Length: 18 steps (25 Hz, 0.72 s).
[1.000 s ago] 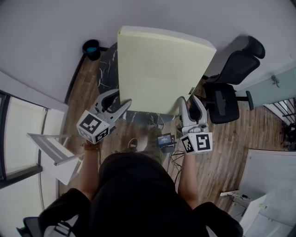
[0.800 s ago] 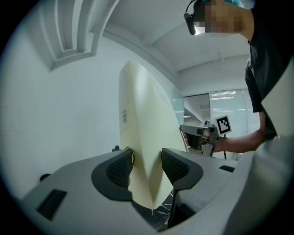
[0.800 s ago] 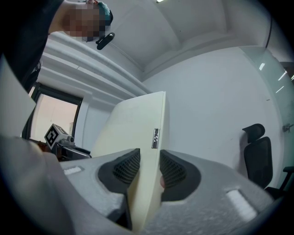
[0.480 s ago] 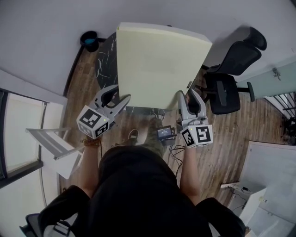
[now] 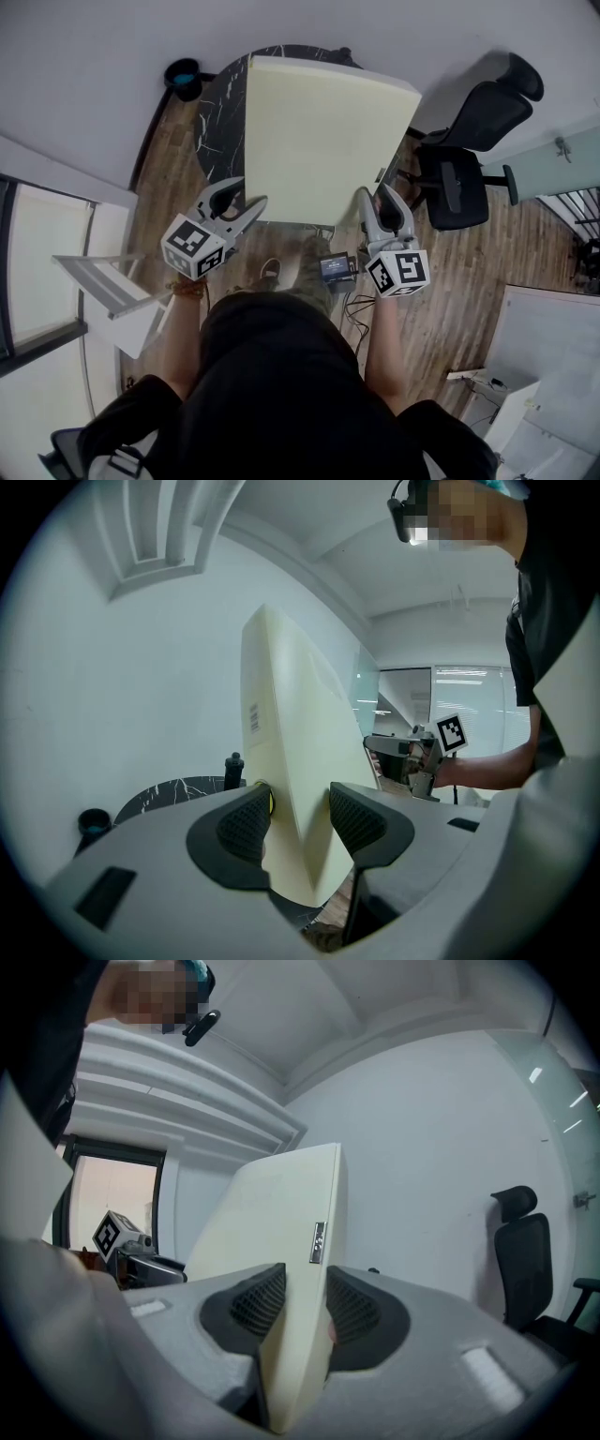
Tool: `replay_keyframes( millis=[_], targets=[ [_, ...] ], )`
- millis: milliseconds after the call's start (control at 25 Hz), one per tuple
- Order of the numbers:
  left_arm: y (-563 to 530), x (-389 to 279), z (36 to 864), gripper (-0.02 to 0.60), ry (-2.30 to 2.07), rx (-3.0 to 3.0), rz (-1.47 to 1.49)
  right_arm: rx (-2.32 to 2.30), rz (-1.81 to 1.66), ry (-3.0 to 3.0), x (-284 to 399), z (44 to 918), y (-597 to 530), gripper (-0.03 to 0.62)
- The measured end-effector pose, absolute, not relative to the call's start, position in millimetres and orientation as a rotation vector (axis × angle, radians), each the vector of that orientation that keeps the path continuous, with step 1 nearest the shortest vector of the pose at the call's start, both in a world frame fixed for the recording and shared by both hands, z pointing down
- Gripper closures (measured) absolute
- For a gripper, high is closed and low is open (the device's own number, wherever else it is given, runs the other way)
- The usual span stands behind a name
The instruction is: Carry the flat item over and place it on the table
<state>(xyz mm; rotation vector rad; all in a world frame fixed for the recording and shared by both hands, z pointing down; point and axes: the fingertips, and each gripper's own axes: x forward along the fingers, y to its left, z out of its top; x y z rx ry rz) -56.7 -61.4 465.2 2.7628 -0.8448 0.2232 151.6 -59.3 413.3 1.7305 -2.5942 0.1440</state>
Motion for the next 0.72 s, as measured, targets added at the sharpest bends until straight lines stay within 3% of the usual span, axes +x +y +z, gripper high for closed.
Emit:
replay_keyframes(
  millis=[720],
  targets=[
    [-62,-44,495,0.385,-0.761,2.704,0.300,1.751,0.315,-2.527,166,452,-57,0.461]
  ],
)
